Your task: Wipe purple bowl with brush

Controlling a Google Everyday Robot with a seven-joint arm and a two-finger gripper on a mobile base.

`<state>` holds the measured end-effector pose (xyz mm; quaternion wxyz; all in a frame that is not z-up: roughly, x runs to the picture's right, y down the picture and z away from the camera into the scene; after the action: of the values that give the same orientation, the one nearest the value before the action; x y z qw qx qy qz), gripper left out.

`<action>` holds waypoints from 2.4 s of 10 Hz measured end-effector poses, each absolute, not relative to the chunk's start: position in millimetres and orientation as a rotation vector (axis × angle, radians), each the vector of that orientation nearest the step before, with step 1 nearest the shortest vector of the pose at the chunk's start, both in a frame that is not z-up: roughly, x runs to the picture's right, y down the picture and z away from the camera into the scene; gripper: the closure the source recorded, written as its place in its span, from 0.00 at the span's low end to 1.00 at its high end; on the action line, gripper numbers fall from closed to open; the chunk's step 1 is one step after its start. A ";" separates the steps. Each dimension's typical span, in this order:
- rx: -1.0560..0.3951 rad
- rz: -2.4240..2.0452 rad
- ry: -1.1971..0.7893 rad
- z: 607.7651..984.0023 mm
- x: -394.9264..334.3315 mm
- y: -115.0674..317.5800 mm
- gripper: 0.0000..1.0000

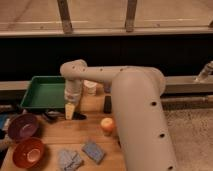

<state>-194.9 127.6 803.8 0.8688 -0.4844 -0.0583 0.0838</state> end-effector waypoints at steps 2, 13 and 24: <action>-1.033 0.178 -0.123 814.5 -196.1 131.7 0.34; -1.078 0.259 -0.059 837.2 -170.5 144.8 0.34; -0.891 0.346 0.023 860.2 -162.3 122.4 0.34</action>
<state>-162.3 122.4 860.2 0.8879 -0.4289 0.0111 0.1663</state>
